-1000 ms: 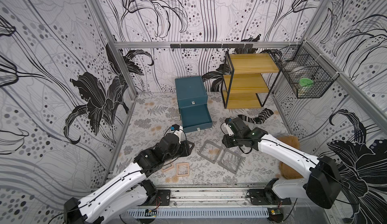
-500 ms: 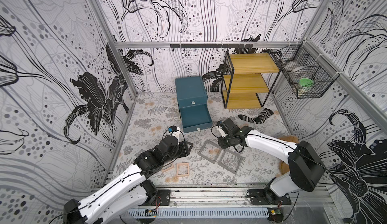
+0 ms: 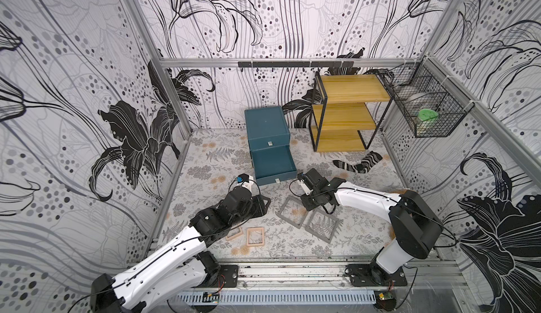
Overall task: Place the brooch boxes into the drawer by color
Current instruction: Pick up the brooch box from the center of the board.
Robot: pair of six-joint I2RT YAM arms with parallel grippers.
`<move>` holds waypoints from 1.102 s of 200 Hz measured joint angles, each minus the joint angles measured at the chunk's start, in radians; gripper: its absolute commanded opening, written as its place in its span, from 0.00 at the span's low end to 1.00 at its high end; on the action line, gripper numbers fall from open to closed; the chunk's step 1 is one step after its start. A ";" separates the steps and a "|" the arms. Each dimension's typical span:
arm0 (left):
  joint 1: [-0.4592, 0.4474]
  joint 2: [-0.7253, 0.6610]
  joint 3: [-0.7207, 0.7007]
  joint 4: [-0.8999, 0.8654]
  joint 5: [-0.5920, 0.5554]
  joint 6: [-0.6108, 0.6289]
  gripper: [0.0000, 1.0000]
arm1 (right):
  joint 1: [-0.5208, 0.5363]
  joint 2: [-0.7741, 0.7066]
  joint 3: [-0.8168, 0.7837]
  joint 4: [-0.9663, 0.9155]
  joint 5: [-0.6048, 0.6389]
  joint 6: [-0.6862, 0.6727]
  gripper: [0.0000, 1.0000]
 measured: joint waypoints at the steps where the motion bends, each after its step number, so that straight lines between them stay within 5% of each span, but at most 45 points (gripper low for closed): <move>1: 0.000 0.000 0.000 0.000 0.000 0.000 0.37 | 0.000 0.001 0.000 0.000 0.000 0.000 0.38; 85: 0.000 0.003 0.008 0.000 0.000 0.000 0.37 | 0.004 0.075 0.011 0.018 0.004 -0.039 0.35; 220: 0.000 0.013 0.013 0.000 -0.003 0.003 0.37 | 0.018 0.091 0.022 0.018 0.012 -0.056 0.12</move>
